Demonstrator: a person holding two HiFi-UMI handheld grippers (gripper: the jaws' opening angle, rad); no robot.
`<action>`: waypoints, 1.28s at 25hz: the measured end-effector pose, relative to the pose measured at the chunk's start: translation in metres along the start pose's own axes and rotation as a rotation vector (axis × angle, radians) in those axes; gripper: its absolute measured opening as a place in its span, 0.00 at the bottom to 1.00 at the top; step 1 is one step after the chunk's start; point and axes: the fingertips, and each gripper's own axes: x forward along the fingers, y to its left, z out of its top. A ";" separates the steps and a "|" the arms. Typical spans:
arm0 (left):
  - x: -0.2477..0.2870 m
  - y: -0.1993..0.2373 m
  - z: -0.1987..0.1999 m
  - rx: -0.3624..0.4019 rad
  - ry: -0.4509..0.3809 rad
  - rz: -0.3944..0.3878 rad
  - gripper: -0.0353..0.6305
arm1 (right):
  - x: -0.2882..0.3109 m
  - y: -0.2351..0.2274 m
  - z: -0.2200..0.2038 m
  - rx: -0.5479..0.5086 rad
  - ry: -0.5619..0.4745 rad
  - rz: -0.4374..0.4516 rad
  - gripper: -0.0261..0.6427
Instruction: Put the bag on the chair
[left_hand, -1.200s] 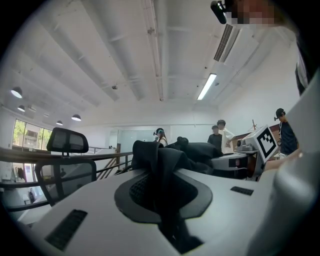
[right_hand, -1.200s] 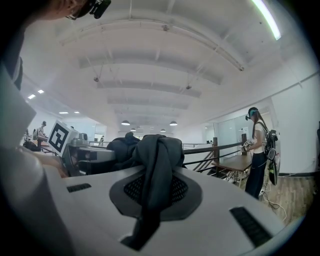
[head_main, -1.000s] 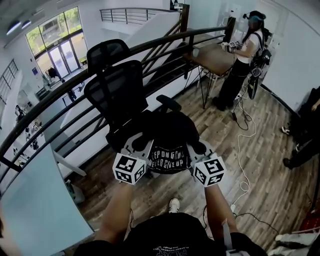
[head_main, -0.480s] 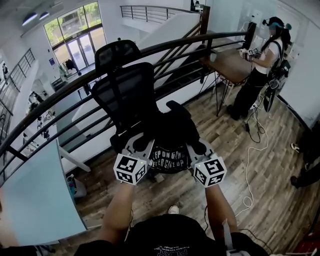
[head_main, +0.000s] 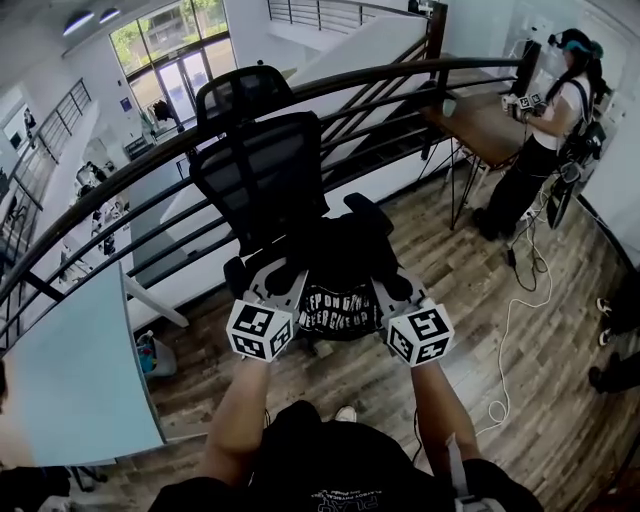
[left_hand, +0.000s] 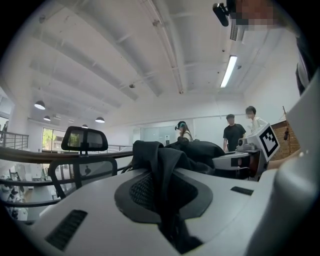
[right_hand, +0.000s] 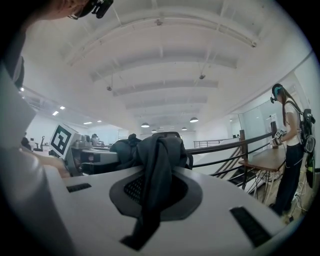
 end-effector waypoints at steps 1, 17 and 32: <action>0.001 0.001 -0.001 0.001 0.004 0.006 0.13 | 0.002 -0.001 -0.002 0.006 0.002 0.006 0.08; 0.053 0.067 -0.020 -0.016 0.013 0.049 0.13 | 0.089 -0.033 -0.016 -0.001 0.040 0.079 0.08; 0.122 0.179 -0.043 -0.066 0.056 0.057 0.13 | 0.225 -0.066 -0.032 0.023 0.112 0.111 0.08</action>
